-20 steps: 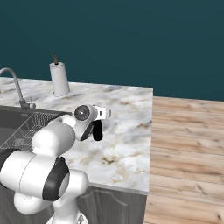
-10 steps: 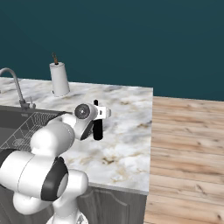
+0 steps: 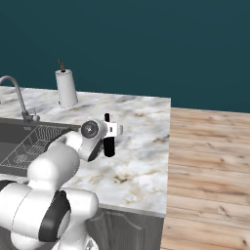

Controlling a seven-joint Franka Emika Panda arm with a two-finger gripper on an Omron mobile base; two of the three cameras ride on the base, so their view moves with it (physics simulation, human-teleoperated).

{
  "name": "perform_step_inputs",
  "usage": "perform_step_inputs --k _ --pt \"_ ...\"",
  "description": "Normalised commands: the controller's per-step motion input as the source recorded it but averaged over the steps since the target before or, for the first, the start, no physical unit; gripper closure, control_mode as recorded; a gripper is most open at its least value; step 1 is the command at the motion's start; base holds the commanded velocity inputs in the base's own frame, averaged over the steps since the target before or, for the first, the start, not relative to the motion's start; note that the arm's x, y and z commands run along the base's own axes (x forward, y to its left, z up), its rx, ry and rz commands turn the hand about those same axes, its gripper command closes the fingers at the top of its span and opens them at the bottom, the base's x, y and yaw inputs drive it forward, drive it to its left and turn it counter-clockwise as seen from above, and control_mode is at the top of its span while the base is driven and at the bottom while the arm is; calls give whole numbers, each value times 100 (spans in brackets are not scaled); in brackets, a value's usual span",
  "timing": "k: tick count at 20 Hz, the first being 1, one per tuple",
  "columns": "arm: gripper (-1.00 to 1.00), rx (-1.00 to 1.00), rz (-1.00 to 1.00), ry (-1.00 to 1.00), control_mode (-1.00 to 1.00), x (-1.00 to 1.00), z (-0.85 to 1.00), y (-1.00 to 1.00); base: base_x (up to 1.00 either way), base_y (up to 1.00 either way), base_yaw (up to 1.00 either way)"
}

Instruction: Move the drinks to the dining counter.

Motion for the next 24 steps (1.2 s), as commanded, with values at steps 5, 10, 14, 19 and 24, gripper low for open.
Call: perform_step_inputs --k 5,10,14,19,24 --pt "-100 0 0 -3 -100 -38 14 0 0 0 0" --pt "-100 0 0 -5 -100 -37 37 0 0 0 0" --pt "-100 -1 0 -1 -100 -23 61 0 0 0 0" --pt "-100 0 0 1 -100 -28 51 0 0 0 0" --pt "-100 0 0 7 -100 -22 45 0 0 0 0"
